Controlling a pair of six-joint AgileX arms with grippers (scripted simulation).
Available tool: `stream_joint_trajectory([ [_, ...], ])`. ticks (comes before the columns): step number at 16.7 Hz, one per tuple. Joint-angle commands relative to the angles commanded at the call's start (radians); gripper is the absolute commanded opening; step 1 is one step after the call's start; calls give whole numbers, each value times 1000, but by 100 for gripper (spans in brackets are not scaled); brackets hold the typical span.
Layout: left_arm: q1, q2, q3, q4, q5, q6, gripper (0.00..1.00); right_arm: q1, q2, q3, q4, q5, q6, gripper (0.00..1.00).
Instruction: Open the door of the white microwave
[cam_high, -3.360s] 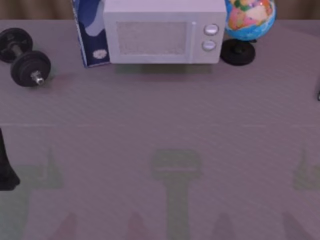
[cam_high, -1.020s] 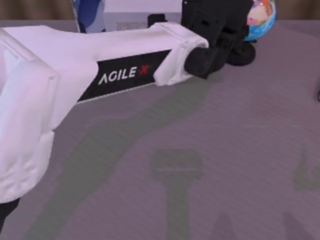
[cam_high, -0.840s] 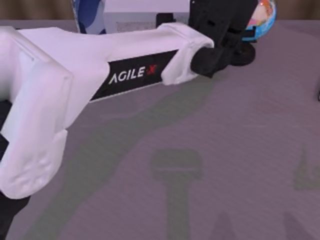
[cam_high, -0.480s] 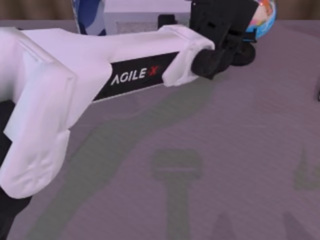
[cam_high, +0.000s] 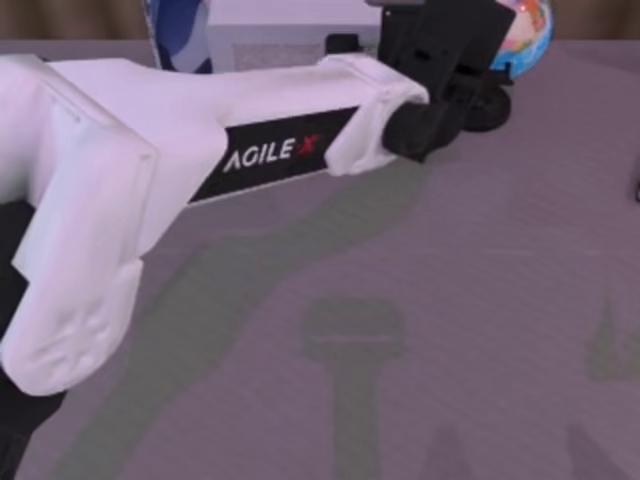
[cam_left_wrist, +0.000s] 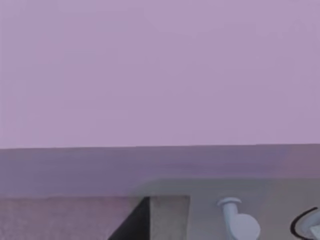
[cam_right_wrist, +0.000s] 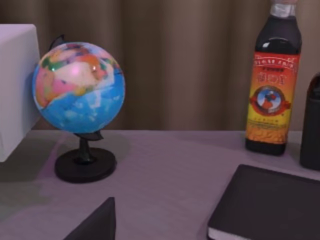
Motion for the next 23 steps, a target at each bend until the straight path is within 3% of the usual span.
stream_joint_trajectory([
  [4,0,0,0,0,0,0,2,0,0,0,0,0,0,100],
  [5,0,0,0,0,0,0,0,0,0,0,0,0,0,100],
  [12,0,0,0,0,0,0,0,0,0,0,0,0,0,100],
  [13,-57,-24,-46,-10,-3,3,0,0,0,0,0,0,0,100],
  [23,-37,-82,-135,38,-32,-25,0,0,0,0,0,0,0,100],
])
